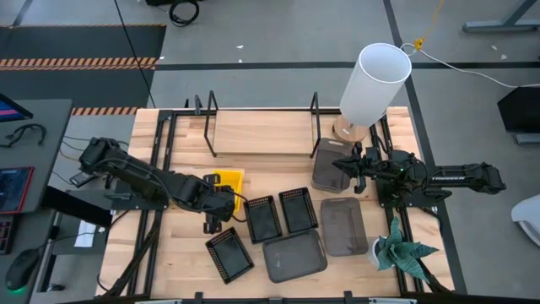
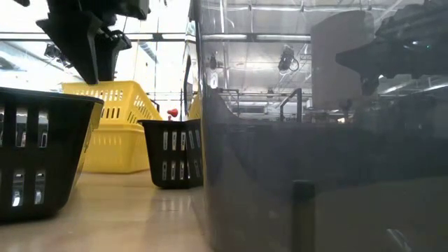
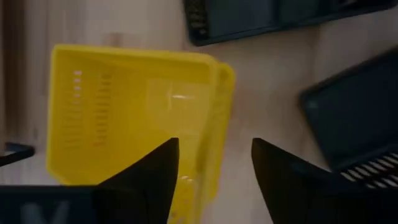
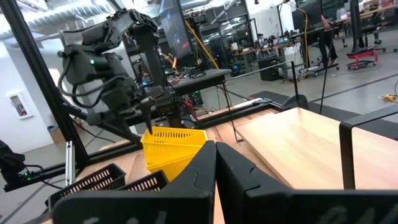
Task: Stack baskets on shelf by color
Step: Stack the right yellow bin on top of the other yellow bins
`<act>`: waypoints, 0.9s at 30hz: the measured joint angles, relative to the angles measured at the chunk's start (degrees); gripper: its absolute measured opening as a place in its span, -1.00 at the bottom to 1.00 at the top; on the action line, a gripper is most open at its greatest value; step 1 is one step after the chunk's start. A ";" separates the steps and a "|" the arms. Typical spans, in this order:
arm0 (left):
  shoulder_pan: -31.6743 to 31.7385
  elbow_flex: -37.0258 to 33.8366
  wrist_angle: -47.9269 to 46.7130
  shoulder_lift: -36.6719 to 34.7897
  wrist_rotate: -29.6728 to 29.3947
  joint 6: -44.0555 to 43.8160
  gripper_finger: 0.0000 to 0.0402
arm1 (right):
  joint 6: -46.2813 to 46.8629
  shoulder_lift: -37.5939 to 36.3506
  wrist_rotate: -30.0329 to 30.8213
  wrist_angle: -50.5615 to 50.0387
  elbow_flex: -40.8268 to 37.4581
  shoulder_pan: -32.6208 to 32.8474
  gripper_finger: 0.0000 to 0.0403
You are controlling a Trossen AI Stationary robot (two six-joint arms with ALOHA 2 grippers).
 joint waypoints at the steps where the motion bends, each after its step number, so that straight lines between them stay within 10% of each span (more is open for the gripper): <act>1: 0.03 0.00 0.00 0.50 -0.73 0.00 0.06 | 0.00 0.00 0.00 -0.06 0.00 0.00 -0.93; 19: -2.31 0.00 -0.66 4.02 -3.59 3.21 -0.91 | 0.00 0.00 0.00 0.07 0.00 -0.02 -0.93; 27: -3.10 0.00 -0.47 4.02 -4.40 2.52 -0.88 | 0.00 0.00 -0.01 0.07 0.00 -0.01 -0.93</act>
